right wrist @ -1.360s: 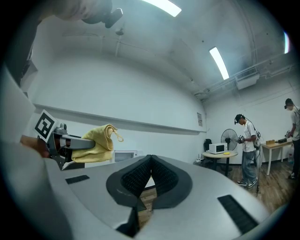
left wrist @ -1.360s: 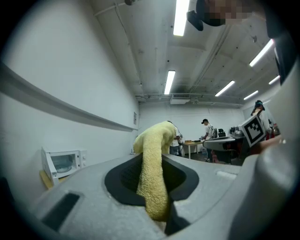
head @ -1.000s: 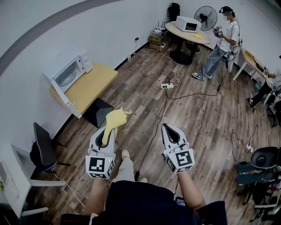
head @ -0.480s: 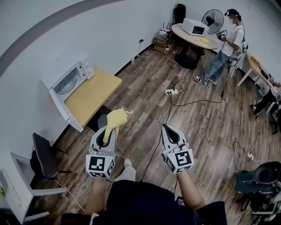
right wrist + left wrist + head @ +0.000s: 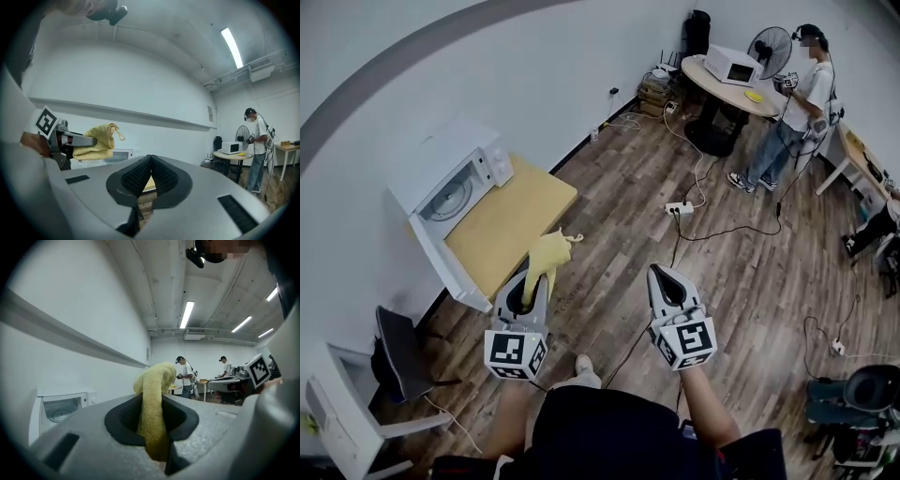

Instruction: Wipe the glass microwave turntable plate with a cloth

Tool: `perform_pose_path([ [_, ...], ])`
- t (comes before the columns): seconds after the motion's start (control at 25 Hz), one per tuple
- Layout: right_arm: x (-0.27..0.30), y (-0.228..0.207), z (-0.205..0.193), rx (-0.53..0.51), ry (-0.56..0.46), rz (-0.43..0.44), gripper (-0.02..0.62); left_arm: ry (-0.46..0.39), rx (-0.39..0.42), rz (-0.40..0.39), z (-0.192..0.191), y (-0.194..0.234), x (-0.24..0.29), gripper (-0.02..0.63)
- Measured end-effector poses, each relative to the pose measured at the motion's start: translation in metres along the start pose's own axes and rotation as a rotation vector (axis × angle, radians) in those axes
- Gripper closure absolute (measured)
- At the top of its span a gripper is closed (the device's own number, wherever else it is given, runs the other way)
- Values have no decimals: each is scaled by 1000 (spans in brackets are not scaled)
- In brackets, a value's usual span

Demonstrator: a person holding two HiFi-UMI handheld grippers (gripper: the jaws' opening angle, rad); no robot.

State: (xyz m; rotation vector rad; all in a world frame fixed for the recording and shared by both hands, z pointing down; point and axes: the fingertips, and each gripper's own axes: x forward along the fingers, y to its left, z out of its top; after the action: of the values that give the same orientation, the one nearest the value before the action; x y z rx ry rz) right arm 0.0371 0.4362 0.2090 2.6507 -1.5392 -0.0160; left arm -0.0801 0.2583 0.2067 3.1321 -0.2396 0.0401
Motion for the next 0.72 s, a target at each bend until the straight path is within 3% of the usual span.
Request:
perform_pose_path([
  [0.36,86,18,-1,-14,10,30,586,2,-17,17,-6,68,41,537],
  [0.72,146,32,-1,-34,14,108,586,0,-40,61,-13,106,59,537],
])
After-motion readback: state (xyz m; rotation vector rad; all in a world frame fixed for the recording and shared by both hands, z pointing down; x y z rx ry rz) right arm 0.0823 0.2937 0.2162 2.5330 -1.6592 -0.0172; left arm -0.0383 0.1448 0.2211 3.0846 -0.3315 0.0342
